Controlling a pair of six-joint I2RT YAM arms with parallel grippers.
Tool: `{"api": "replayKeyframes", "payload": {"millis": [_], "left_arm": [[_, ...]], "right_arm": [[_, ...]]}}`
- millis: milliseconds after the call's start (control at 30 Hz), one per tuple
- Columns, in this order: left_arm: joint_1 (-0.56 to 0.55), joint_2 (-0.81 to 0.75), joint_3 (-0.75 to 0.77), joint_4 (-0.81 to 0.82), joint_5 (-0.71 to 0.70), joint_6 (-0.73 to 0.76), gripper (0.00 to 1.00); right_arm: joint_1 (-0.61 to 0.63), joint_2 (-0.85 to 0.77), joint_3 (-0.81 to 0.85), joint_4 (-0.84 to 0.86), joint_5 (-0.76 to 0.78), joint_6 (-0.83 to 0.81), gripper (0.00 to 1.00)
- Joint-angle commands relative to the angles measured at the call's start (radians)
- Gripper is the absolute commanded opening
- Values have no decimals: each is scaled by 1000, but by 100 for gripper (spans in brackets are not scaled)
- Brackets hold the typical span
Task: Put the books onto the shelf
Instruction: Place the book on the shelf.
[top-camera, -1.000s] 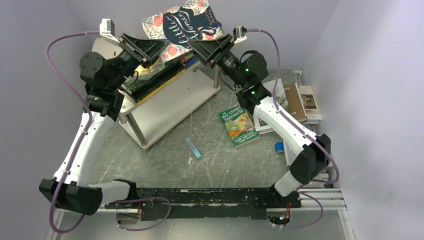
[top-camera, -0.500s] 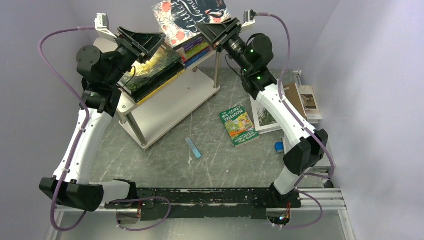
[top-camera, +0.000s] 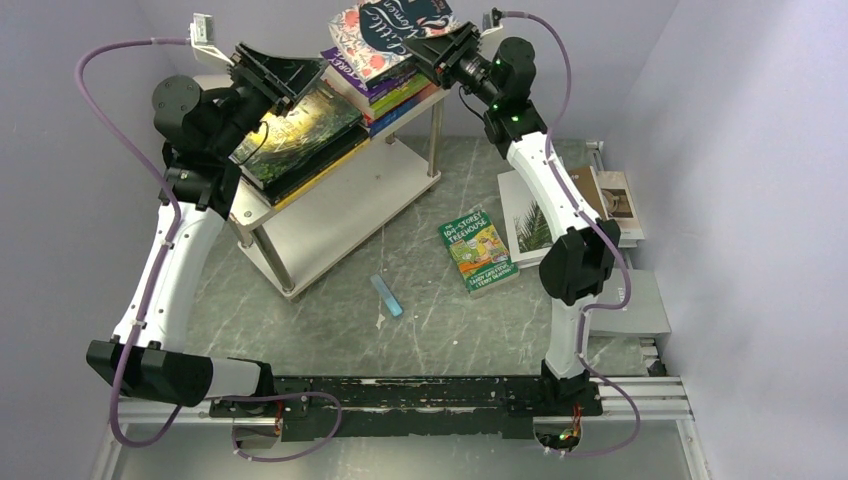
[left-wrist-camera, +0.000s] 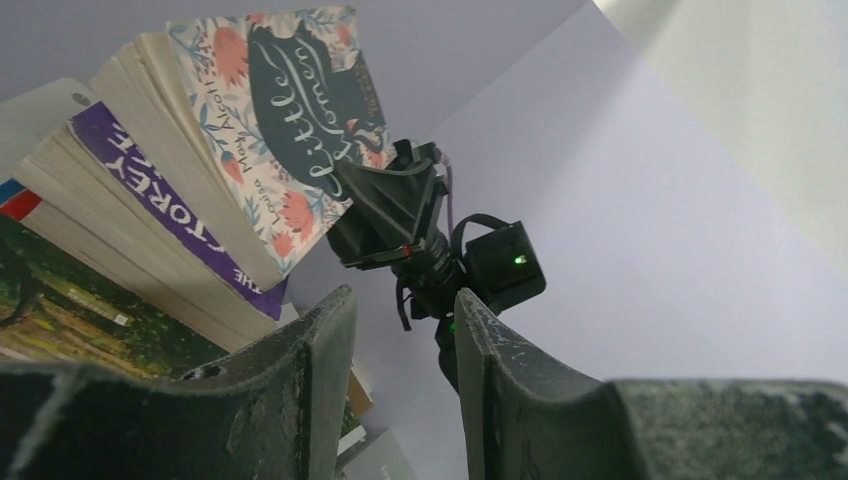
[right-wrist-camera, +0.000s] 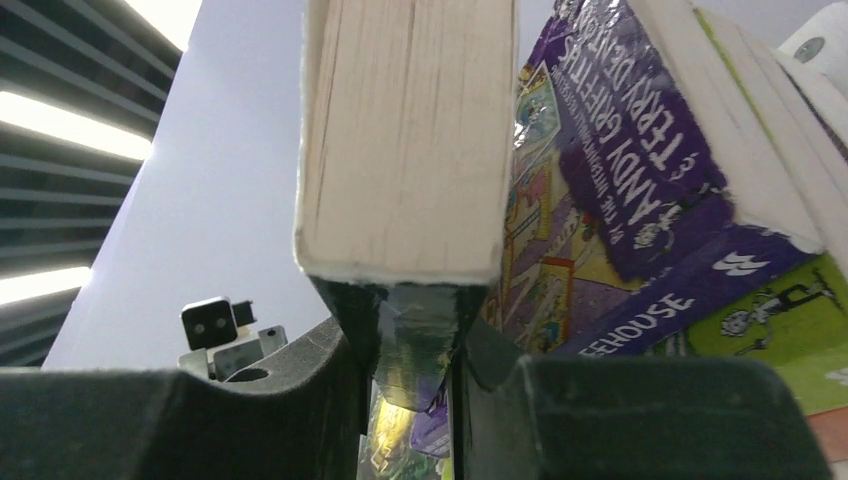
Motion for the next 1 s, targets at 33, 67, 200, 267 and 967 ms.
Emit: {"api": "replayKeyframes", "payload": {"millis": [33, 67, 200, 267, 967], "left_arm": [[12, -16, 20, -55, -12, 82, 46], [12, -18, 24, -67, -17, 91, 46], [15, -22, 22, -99, -30, 113, 46], [17, -23, 14, -104, -36, 115, 46], [21, -24, -6, -147, -64, 133, 49]], "right_arm": [[-1, -16, 21, -37, -102, -52, 0], [-3, -18, 14, -38, -114, -48, 0], [-6, -39, -34, 22, -166, -15, 0], [-6, -44, -41, 44, -193, 1, 0], [-6, 77, 319, -494, -11, -274, 57]]}}
